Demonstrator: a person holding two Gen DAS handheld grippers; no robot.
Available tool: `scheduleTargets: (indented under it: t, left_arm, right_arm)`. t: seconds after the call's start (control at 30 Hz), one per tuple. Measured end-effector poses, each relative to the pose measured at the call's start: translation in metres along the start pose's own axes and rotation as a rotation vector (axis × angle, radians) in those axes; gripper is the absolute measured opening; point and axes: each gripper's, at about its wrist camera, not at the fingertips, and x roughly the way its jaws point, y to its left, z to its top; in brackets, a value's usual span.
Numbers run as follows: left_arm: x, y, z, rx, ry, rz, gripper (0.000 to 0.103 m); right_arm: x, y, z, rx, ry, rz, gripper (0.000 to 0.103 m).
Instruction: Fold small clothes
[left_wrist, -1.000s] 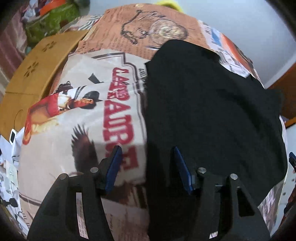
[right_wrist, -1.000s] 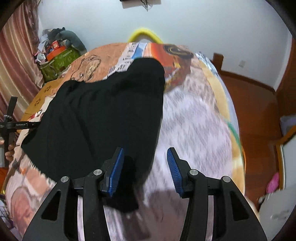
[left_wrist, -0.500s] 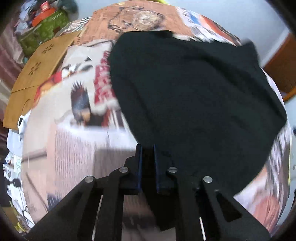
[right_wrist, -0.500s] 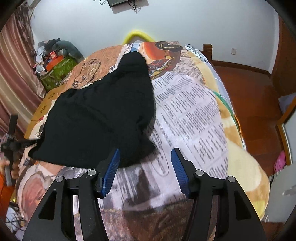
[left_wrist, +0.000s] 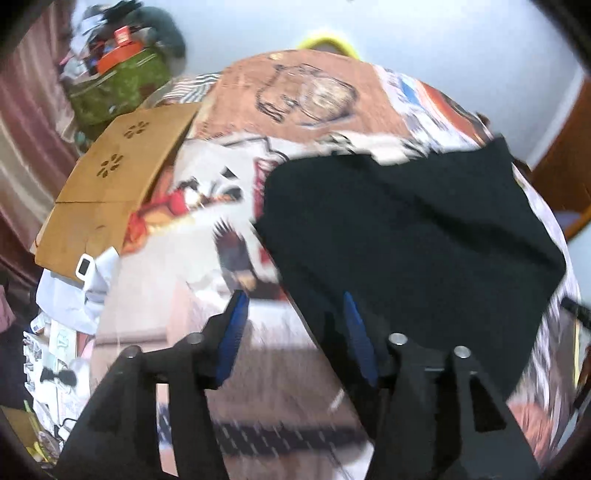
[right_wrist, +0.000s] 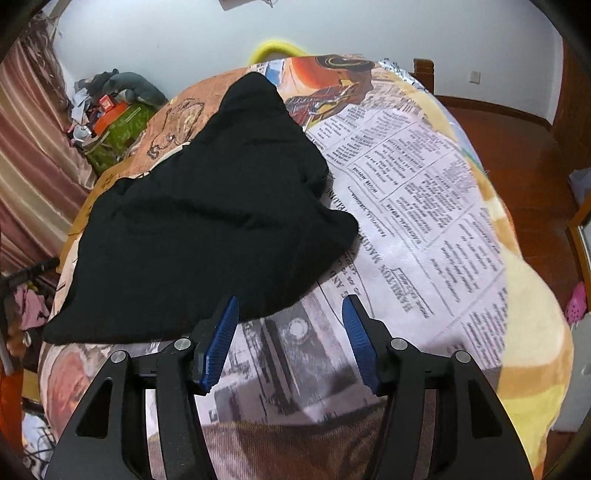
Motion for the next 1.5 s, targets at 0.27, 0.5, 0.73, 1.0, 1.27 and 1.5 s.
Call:
scheduleTargets:
  t: [0.27, 0.5, 0.73, 1.0, 1.27, 1.5]
  left_arm:
    - [0.068, 0.024, 0.068, -0.071, 0.07, -0.035, 0.064]
    - [0.12, 0.007, 0.075, -0.036, 0.167, -0.048, 0.051]
    - [0.103, 0.002, 0.061, 0.004, 0.097, 0.004, 0.011]
    - [0.078, 0.013, 0.01, 0.017, 0.134, 0.018, 0.01]
    - [0.042, -0.01, -0.051, 0.058, 0.178, -0.017, 0.01]
    - [0.014, -0.036, -0.077, 0.041, 0.191, -0.117, 0.01]
  right_arm:
    - [0.017, 0.006, 0.007, 0.003, 0.011, 0.011, 0.054]
    - [0.019, 0.01, 0.012, 0.005, -0.055, 0.006, 0.046]
    - [0.022, 0.019, 0.023, -0.07, -0.099, -0.042, 0.012]
    - [0.034, 0.01, 0.077, -0.072, -0.119, -0.035, 0.009]
    - [0.023, 0.017, 0.112, -0.045, -0.152, -0.07, 0.011]
    - [-0.012, 0.041, 0.064, -0.147, -0.087, -0.005, 0.044]
